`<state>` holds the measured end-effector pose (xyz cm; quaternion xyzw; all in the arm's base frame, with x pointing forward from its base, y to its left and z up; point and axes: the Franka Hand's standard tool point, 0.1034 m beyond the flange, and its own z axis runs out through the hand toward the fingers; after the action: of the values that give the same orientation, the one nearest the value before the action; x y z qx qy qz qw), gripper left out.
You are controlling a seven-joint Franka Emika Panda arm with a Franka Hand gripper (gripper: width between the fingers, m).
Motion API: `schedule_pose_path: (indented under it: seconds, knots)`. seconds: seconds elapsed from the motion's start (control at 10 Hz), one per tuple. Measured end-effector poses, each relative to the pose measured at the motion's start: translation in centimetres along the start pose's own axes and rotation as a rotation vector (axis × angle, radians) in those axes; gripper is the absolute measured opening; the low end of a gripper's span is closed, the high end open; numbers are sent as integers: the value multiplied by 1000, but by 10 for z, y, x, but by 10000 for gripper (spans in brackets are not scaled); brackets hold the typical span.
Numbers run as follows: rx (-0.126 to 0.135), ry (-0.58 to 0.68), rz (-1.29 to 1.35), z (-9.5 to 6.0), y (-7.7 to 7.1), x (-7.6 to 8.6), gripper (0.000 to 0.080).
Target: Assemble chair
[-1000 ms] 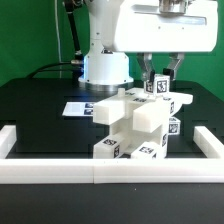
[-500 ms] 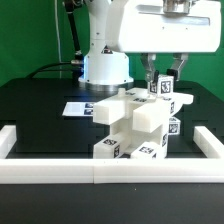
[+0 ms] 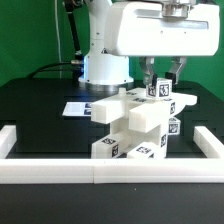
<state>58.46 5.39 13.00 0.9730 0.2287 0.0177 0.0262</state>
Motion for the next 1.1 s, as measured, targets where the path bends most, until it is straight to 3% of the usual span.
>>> schedule_pose_path:
  seconds: [1.1]
  knots:
    - [-2,2,6,0,5,0,290]
